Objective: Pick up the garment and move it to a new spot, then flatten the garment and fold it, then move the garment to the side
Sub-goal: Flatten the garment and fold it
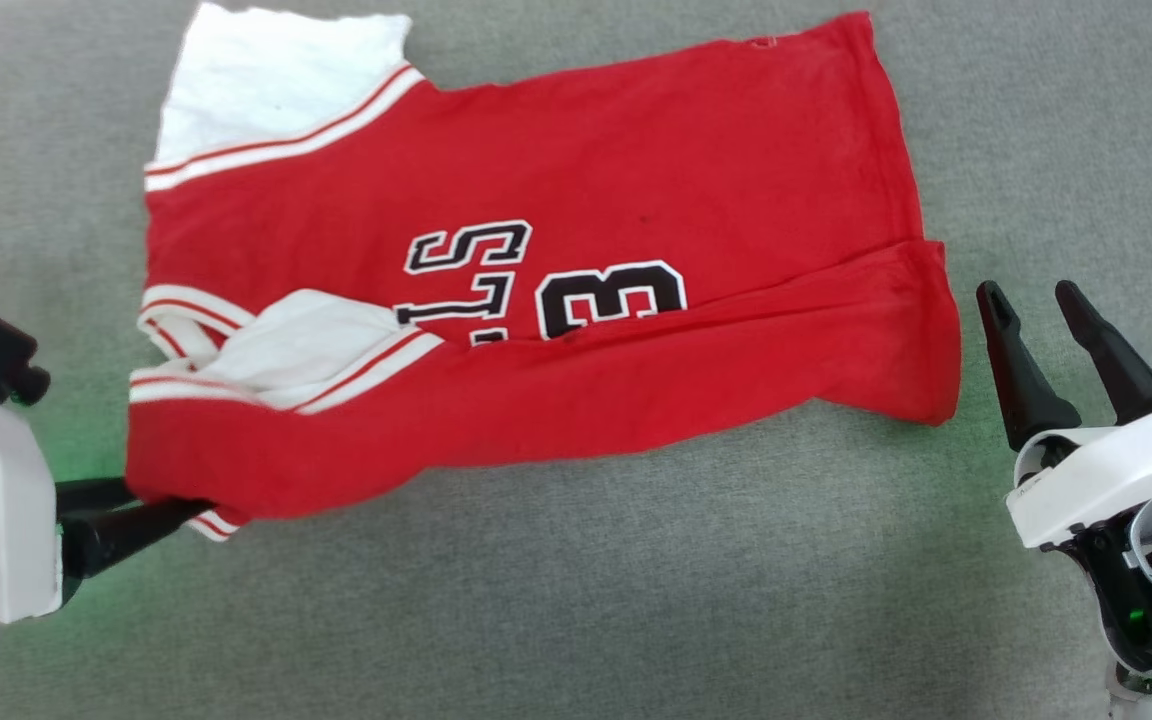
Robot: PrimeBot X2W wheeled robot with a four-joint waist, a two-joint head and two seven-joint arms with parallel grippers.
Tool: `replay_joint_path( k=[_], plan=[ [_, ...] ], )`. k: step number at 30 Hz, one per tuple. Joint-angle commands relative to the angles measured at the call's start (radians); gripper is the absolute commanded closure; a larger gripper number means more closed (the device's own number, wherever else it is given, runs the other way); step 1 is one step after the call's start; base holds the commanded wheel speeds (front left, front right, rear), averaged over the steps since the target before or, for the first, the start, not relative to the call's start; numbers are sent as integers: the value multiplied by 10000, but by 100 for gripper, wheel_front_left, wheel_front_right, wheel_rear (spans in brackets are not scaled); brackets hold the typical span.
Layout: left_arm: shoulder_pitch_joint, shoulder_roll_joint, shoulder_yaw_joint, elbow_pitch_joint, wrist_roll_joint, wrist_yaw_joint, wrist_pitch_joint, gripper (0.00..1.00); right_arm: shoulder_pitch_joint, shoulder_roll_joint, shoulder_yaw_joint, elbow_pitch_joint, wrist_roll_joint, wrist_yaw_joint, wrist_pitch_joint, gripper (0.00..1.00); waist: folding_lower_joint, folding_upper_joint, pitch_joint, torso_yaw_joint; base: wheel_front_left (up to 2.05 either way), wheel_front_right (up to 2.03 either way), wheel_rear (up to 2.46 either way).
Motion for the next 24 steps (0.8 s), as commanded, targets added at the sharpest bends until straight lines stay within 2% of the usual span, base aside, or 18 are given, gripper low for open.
replay_joint_path(
  k=[1,6,7,8,9,10,17,24],
  plan=[
    [21,-337,-124,339,-44,-51,123,0,53,11,101,-89,-46,-16,21,0,-1,0,230,-206,0,0,0],
    [75,-868,-373,930,-154,-75,387,0,-149,5,388,-216,-389,-16,346,0,-1,0,350,-302,0,0,0],
    [102,-1006,-400,1001,-321,-83,475,22,-208,5,444,-256,-493,-16,466,0,-1,0,370,-316,0,0,0],
    [119,-1118,-410,1008,-468,-104,562,52,-255,8,498,-298,-584,-16,596,0,-1,0,383,-328,0,0,0],
    [130,-1186,-417,1010,-562,-117,643,72,-292,11,539,-334,-656,-16,738,0,-1,0,393,-335,0,0,0],
    [125,-1213,-414,990,-601,-127,689,100,-317,11,590,-369,-773,-16,918,0,-1,0,401,-334,0,0,0],
    [168,-1178,-319,506,-484,-151,648,100,-536,-552,1185,-567,-1169,-16,2929,0,-1,0,384,-215,0,0,0],
    [130,-1163,-140,17,-207,-152,355,100,-961,-920,1284,-497,-1215,-16,6066,0,-1,0,492,-39,0,0,0]
  ],
)
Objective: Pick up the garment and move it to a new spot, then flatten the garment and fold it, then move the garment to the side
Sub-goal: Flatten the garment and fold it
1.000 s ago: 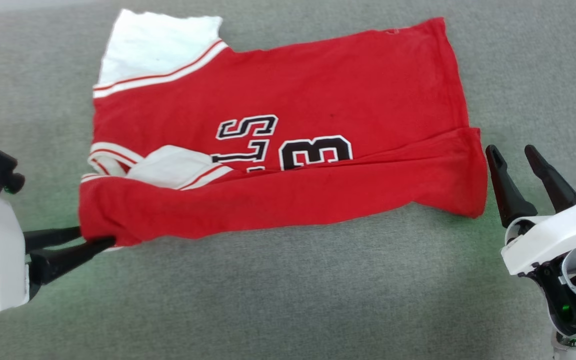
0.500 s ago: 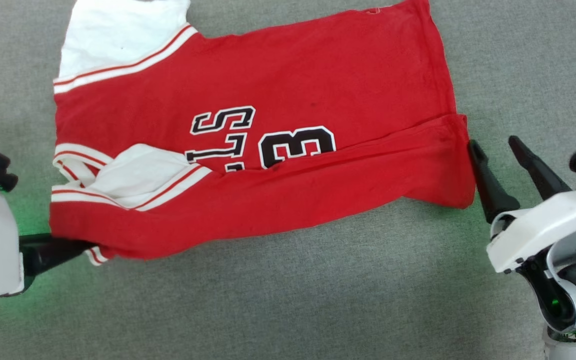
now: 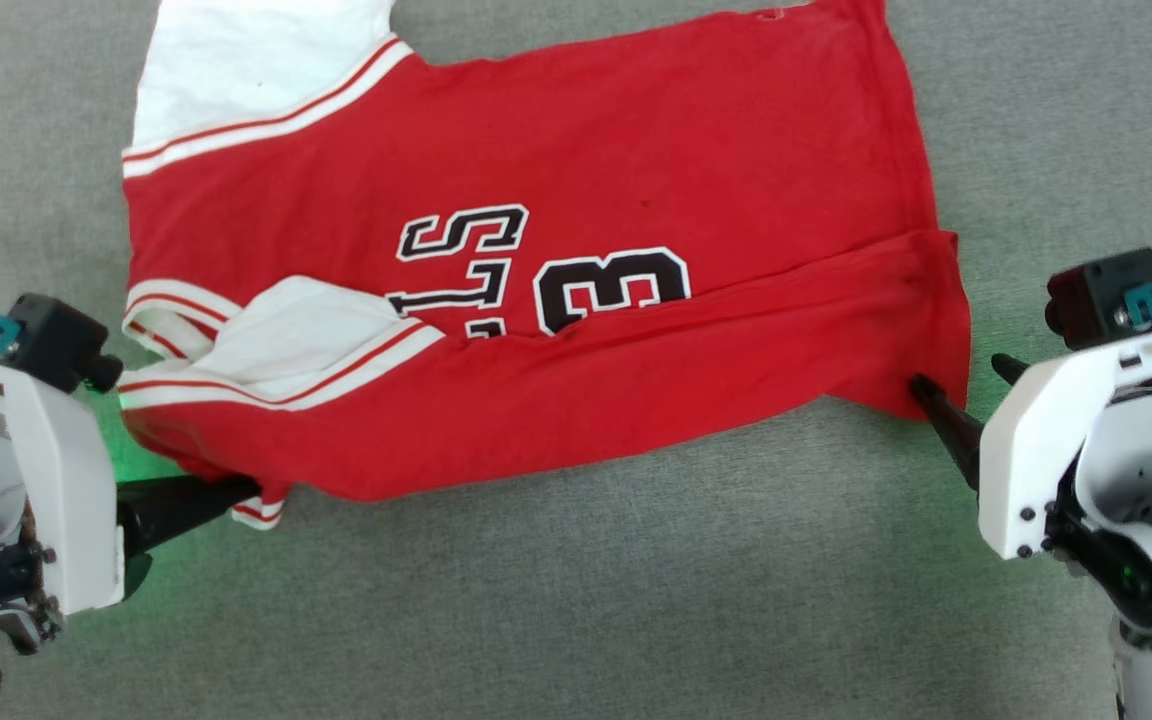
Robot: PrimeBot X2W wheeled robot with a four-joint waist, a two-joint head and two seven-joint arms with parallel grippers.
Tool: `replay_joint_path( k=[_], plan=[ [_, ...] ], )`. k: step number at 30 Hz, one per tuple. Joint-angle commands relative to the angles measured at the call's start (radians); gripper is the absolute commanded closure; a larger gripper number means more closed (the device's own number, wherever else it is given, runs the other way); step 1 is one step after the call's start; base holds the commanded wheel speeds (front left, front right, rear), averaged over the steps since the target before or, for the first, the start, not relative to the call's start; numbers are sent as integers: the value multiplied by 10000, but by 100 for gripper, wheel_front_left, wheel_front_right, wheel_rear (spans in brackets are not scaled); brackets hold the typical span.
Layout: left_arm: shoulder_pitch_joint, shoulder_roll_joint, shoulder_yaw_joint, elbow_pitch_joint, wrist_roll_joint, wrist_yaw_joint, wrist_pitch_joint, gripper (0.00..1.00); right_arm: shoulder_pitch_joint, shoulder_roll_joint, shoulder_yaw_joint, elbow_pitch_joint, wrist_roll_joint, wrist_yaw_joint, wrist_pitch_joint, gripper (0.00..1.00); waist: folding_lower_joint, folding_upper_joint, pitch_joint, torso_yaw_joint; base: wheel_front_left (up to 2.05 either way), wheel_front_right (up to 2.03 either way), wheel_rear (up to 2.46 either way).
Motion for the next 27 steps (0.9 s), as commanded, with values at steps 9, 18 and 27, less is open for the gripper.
replay_joint_path(
  k=[9,18,27],
  plan=[
    [162,-237,-5,-341,236,16,-260,100,-715,389,-127,715,-307,-16,1602,49,0,0,300,267,0,0,0],
    [489,-180,253,-719,113,11,-1052,100,-257,216,-545,324,11,-16,975,100,0,0,-160,436,0,0,0],
    [1812,650,309,-1862,291,10,-2474,100,1299,-480,-722,-970,928,-16,1246,100,0,0,-716,599,0,0,0]
  ],
)
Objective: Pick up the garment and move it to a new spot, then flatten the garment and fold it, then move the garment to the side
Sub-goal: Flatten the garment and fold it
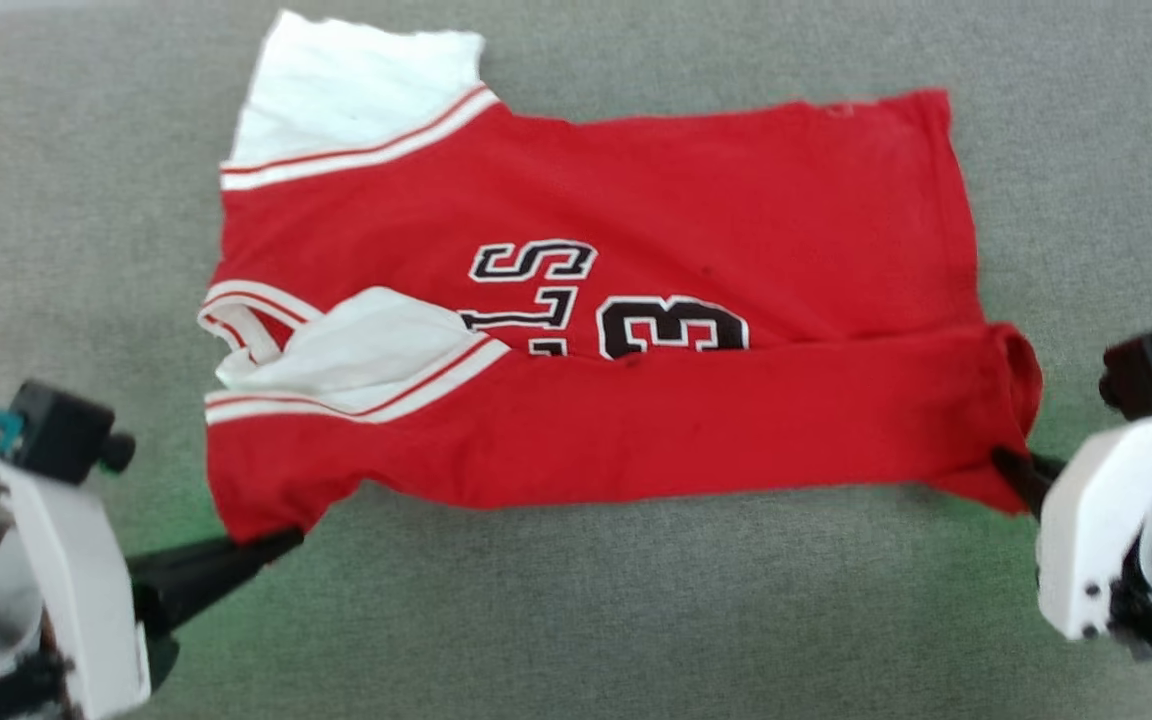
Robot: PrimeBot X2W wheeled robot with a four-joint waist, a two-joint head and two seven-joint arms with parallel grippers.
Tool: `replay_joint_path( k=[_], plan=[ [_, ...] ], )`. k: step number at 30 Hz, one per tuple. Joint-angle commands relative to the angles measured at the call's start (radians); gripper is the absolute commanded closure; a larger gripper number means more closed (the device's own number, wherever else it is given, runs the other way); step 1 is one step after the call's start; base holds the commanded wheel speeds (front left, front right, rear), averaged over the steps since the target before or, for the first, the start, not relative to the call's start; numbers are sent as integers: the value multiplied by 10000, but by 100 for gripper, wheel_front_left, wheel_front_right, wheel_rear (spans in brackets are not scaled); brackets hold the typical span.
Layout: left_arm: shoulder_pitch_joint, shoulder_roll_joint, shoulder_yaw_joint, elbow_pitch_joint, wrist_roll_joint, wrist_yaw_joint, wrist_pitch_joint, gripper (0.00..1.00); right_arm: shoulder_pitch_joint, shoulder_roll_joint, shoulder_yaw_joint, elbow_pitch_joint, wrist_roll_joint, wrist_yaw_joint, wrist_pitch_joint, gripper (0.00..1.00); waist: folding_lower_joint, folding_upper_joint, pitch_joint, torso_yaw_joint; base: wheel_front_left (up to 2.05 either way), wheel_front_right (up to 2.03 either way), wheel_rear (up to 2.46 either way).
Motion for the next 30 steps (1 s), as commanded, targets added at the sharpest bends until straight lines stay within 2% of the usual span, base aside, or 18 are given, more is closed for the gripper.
replay_joint_path(
  k=[1,9,16,17,18,19,20,25,30],
  plan=[
    [354,193,-31,-270,65,13,-259,100,381,-130,-71,-294,142,-16,102,100,0,-1,-118,84,0,0,0],
    [1501,1146,-223,-1676,50,11,-1179,100,1292,-396,-300,-1061,548,-16,156,100,0,-1,-85,108,0,0,0],
    [1879,1499,-203,-1902,204,11,-1879,100,1474,-425,-431,-1151,621,-16,7,100,0,-1,-102,167,0,0,0],
    [1885,1483,-190,-1831,236,11,-1960,96,1416,-455,-426,-1153,566,-16,-108,87,0,-1,-109,172,0,0,0],
    [1892,1433,-190,-1776,246,11,-2020,51,1366,-434,-454,-1134,517,-16,-224,3,0,-1,-128,173,0,0,0],
    [1898,1393,-194,-1742,236,11,-2086,7,1353,-400,-469,-1097,499,-16,-305,0,0,-1,-154,171,0,0,0],
    [1886,1391,-174,-1718,228,11,-2125,0,1359,-391,-485,-1133,499,-16,-398,0,0,-1,-176,177,0,0,0],
    [1779,1672,128,-1639,119,11,-2673,0,1436,-344,-754,-1549,440,-16,-1205,0,0,-1,-261,148,0,0,0],
    [1343,1966,923,-1076,-134,11,-3675,0,1057,12,-712,-1662,133,-16,-2997,0,0,-1,-284,-114,0,0,0]
  ],
)
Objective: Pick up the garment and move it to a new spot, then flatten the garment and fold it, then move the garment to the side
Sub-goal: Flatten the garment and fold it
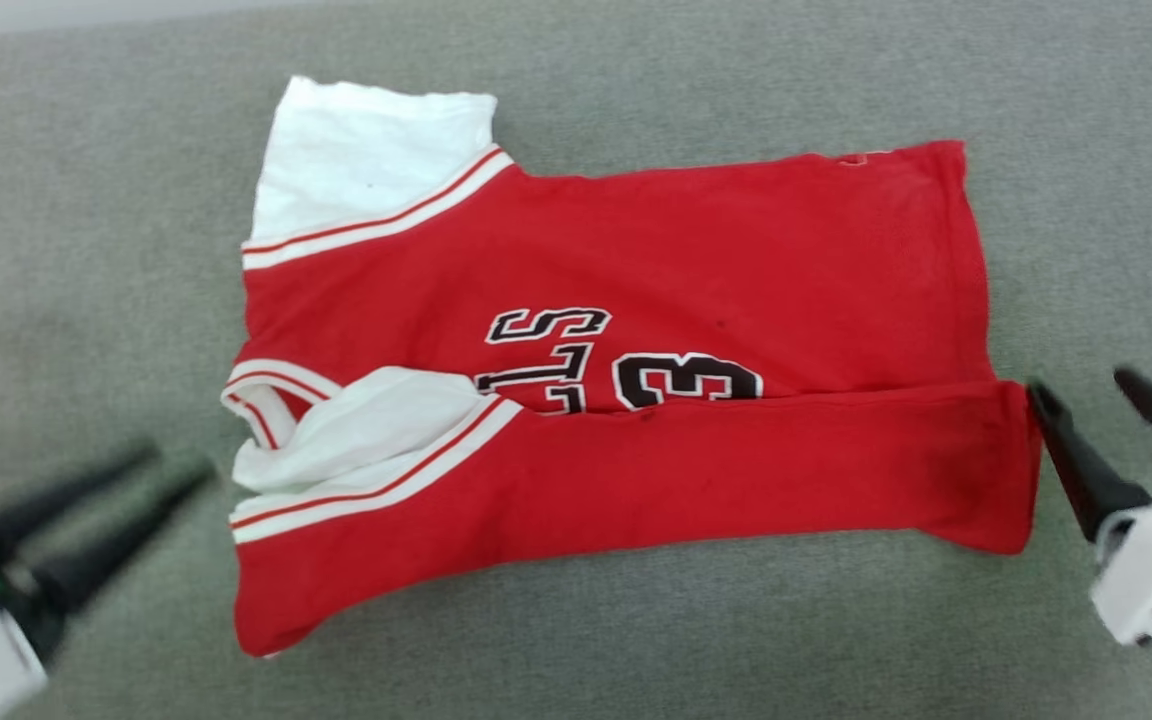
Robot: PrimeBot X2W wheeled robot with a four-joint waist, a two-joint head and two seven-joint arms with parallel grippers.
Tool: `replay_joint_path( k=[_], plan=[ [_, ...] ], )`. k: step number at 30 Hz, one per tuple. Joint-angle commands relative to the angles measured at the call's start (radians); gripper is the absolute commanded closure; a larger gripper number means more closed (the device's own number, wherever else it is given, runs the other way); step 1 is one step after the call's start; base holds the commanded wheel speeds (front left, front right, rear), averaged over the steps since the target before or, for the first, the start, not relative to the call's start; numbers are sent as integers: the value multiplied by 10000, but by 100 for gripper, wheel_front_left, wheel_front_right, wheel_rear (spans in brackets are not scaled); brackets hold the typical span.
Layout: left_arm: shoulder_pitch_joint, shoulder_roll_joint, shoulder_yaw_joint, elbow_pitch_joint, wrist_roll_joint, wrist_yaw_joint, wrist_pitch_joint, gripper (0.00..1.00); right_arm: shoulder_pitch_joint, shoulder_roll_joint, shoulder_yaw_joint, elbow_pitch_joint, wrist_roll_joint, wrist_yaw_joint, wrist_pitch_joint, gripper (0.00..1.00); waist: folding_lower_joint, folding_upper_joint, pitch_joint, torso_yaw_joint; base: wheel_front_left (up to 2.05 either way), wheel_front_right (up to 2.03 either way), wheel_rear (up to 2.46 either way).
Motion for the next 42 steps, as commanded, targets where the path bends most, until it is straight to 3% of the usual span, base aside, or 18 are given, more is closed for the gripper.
replay_joint_path(
  k=[1,2,9,10,19,23,29,35,38,40,42],
  plan=[
    [-331,-16,356,278,-173,7,-338,0,-243,274,168,136,-237,-16,-913,0,0,0,-10,-244,0,0,0],
    [-331,-16,356,278,-173,7,-338,0,-243,274,168,136,-237,-16,-913,0,0,0,-10,-244,0,0,0],
    [-1856,-579,963,1970,514,7,121,0,-682,1104,938,924,-1280,-16,-3933,0,0,0,223,-1132,0,0,0],
    [-2537,-917,1037,2602,865,15,456,0,-813,1276,1052,1126,-1468,-16,-4684,0,0,0,363,-1478,0,0,0],
    [-5711,-2352,756,5717,2840,36,2192,0,-870,1537,1613,1569,-1306,-16,-7006,0,0,0,918,-2796,0,0,0],
    [-6852,-2569,389,6926,2829,11,3984,0,-733,1544,1889,1747,-1001,-16,-7602,0,0,0,1113,-3281,0,0,0],
    [-8187,-2499,-169,7675,3006,-1,6306,0,-549,1547,2145,1940,-833,-16,-7991,0,0,0,1476,-3723,0,0,0],
    [-8616,-2389,-820,8264,3192,-4,7829,0,-515,1545,2490,2063,-806,-16,-8174,0,0,0,1749,-3990,0,0,0],
    [-8653,-2300,-1070,8355,3354,15,8107,0,-469,1544,2553,2057,-823,-16,-8182,0,0,0,1830,-4031,0,0,0],
    [-8662,-2326,-1149,8386,3150,15,8274,19,-502,1543,2504,2028,-827,-16,-8134,0,0,0,1865,-4003,0,0,0],
    [-8621,-2339,-1329,8129,3051,9,8418,85,-635,1544,2488,1978,-875,-16,-8036,0,0,0,1904,-3933,0,0,0]
  ],
)
